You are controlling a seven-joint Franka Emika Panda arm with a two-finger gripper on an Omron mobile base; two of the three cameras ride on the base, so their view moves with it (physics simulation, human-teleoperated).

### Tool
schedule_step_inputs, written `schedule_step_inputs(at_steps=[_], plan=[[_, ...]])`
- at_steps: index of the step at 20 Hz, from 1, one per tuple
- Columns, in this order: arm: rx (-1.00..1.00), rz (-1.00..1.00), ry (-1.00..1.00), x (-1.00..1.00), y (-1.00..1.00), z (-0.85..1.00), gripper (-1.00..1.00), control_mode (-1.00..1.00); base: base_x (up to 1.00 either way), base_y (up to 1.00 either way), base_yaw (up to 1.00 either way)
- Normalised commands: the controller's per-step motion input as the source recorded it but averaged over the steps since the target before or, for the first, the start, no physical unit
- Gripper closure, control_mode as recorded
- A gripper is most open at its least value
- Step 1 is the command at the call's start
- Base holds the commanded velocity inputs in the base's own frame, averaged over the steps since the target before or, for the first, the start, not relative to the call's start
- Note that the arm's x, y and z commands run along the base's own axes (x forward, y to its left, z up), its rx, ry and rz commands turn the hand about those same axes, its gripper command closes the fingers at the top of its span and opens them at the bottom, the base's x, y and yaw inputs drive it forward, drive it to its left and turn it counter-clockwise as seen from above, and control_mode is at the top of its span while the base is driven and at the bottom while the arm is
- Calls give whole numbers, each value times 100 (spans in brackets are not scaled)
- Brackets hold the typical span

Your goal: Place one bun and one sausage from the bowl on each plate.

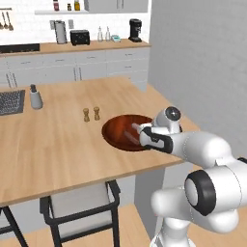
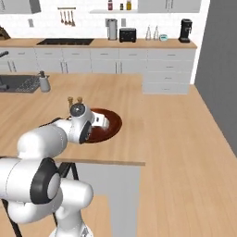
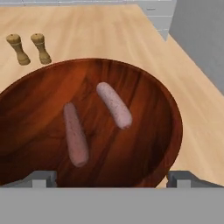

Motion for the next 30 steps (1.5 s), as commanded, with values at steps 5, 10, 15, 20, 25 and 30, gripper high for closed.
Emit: schedule_step_inputs(at_steps=[5,10,15,20,25,30], plan=[[0,0,0,0,0,0,-100,100,2,-27,19],[0,0,0,0,0,0,-100,100,64,0,0],[-25,-4,51,36,36,-2,-100,-100,12,0,0],[-9,-2,16,40,19,10,-100,-100,0,0,0],[-2,0,0,78,-14,-41,-100,-100,0,0,0],[-12,0,3,32,-6,-71,-100,-100,0,0,0]])
